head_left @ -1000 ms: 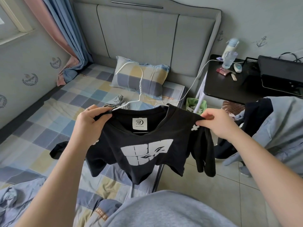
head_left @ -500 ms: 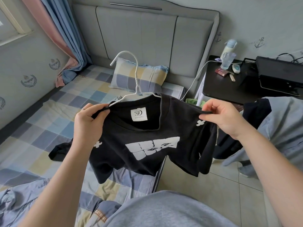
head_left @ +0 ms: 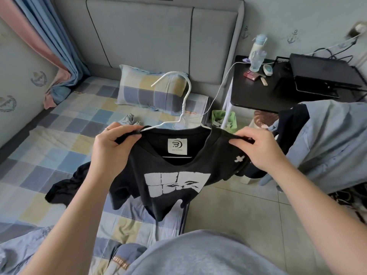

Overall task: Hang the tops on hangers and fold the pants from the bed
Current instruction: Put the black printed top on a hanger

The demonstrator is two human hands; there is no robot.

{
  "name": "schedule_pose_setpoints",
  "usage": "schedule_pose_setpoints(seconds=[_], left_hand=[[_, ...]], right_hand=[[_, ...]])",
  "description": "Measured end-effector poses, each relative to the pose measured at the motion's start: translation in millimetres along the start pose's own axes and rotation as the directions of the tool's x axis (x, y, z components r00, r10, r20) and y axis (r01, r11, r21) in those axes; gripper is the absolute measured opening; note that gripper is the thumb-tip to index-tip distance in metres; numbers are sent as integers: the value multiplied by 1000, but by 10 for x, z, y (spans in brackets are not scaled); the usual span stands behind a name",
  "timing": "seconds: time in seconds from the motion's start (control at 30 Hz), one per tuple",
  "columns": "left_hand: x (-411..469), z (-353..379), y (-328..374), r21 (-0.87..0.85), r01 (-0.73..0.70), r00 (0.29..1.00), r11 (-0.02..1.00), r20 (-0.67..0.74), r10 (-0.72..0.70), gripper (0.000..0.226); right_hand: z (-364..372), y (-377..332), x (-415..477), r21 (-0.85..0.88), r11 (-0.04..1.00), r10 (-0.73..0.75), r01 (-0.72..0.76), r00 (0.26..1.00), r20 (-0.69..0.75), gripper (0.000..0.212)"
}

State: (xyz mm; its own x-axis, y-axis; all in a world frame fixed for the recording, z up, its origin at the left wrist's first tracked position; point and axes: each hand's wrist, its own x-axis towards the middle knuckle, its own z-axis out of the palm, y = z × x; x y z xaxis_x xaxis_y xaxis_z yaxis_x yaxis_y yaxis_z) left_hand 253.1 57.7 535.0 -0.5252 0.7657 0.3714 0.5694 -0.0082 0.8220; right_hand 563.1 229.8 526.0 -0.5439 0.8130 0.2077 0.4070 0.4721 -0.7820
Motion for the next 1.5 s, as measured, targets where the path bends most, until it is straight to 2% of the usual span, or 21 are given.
schedule_pose_setpoints(seconds=[0.1,0.23,0.33,0.37,0.4,0.47,0.67,0.8,0.97,1.17,1.23,1.3,1.37,1.5], left_hand=[[39,172,7,-2,13,996,1000,84,-12,36],[34,511,146,-31,-2,981,1000,194,8,42],[32,841,303,-48,6,951,999,310,9,40],[29,962,359,-45,15,937,999,349,2,40],[21,1088,417,-39,24,922,999,387,-7,39],[-13,1348,545,-33,35,886,999,464,-16,36],[-198,2236,1041,-69,-57,730,996,678,89,37],[-421,2979,1419,-65,-184,633,981,756,169,31],[-882,4038,1978,-60,-231,585,971,789,188,20],[-1540,5156,2652,-61,-164,540,985,830,141,14],[-1723,5408,2847,-24,-125,484,992,871,83,35],[-1870,5586,3020,-10,-118,396,993,917,56,46],[-1997,5733,3187,-54,-89,267,995,961,77,39],[-2146,5940,3485,-177,-178,7,968,983,182,25]], right_hand=[[-102,87,-155,-51,998,36,-38,999,-35,10],[-317,200,-450,-45,996,81,-78,995,66,21],[-495,336,-743,-72,990,130,-124,987,92,18],[-567,393,-858,-77,986,152,-146,985,85,26],[-651,452,-988,-71,983,174,-169,983,66,32],[-841,528,-1257,-43,974,223,-223,975,1,30],[-1554,685,-2150,31,928,369,-371,903,-219,29],[-2097,752,-2842,57,891,440,-451,825,-355,28],[-2682,893,-3685,64,822,513,-565,689,-511,27],[-3202,1049,-4502,156,719,589,-677,475,-653,33],[-3340,1069,-4677,219,695,614,-685,406,-677,33],[-3450,1100,-4767,284,682,635,-674,354,-687,30],[-3534,1172,-4770,353,669,660,-654,303,-688,29],[-3654,1376,-4528,531,653,717,-540,213,-664,24]])
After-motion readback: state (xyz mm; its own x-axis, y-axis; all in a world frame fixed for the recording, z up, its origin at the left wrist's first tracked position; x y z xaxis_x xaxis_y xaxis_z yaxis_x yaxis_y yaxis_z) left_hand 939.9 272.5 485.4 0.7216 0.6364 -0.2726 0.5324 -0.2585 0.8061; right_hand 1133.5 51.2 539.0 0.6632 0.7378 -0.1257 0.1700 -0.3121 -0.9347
